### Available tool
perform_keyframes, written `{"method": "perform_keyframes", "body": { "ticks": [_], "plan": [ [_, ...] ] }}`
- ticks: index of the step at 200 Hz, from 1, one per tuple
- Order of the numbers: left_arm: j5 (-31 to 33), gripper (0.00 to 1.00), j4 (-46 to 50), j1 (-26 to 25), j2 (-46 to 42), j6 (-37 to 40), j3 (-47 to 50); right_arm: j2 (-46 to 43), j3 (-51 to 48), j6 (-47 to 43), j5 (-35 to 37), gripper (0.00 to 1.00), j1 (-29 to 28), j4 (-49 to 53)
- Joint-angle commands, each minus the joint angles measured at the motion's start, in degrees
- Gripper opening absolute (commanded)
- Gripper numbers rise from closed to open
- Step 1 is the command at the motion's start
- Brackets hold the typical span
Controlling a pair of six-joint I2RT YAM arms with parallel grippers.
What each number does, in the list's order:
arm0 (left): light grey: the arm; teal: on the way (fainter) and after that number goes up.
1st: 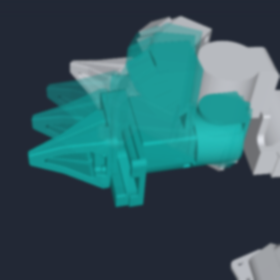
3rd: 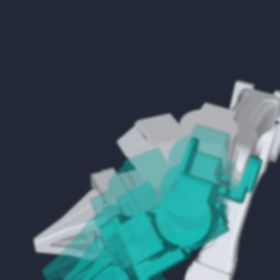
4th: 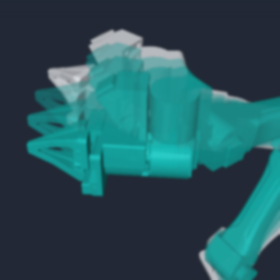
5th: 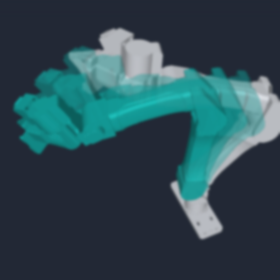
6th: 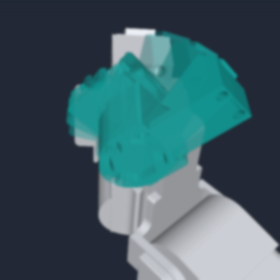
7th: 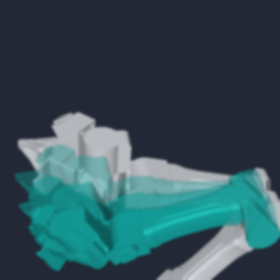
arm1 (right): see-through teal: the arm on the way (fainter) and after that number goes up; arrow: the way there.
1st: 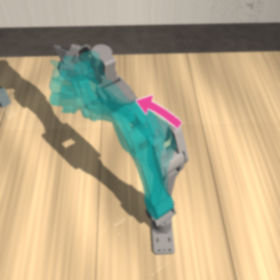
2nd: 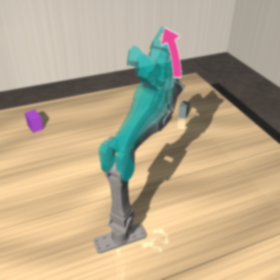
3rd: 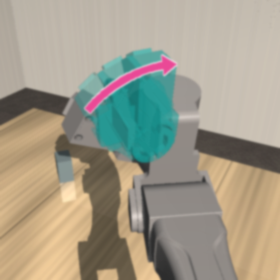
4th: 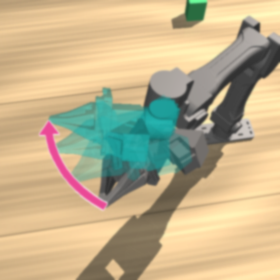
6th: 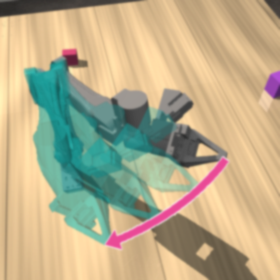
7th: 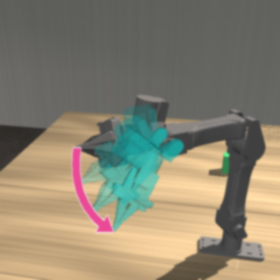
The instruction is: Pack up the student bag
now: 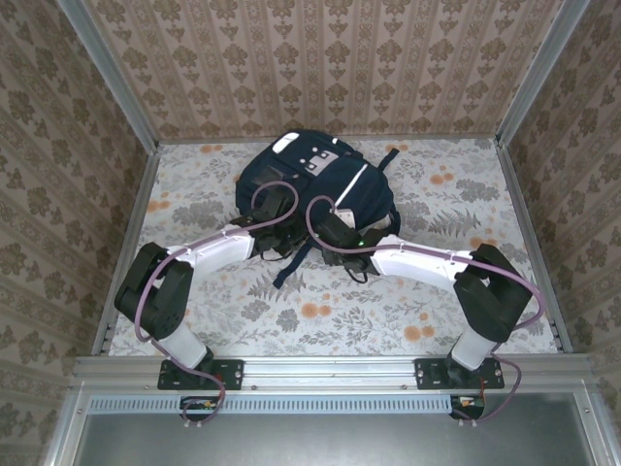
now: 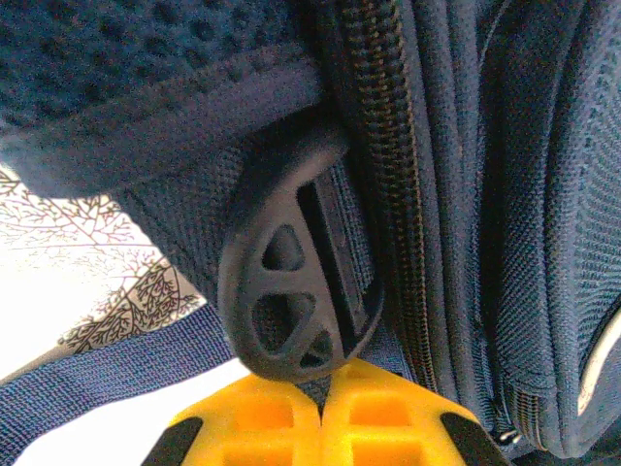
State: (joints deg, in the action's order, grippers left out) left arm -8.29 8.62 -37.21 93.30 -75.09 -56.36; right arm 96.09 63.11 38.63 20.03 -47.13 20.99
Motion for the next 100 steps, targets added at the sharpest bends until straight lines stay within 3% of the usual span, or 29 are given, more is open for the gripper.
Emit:
{"method": "perform_keyframes", "body": {
  "ticks": [1,100],
  "plan": [
    [0.14,0.00,-0.54,-0.58,-2.14,-1.00,-2.42,2.09,2.55,-1.25,2.38,0.36,-0.21,2.58],
    [-0.05,0.00,-0.56,-0.50,-2.15,-0.95,-2.56,6.95,5.63,-0.83,7.22,0.30,-0.20,3.70]
  ]
}}
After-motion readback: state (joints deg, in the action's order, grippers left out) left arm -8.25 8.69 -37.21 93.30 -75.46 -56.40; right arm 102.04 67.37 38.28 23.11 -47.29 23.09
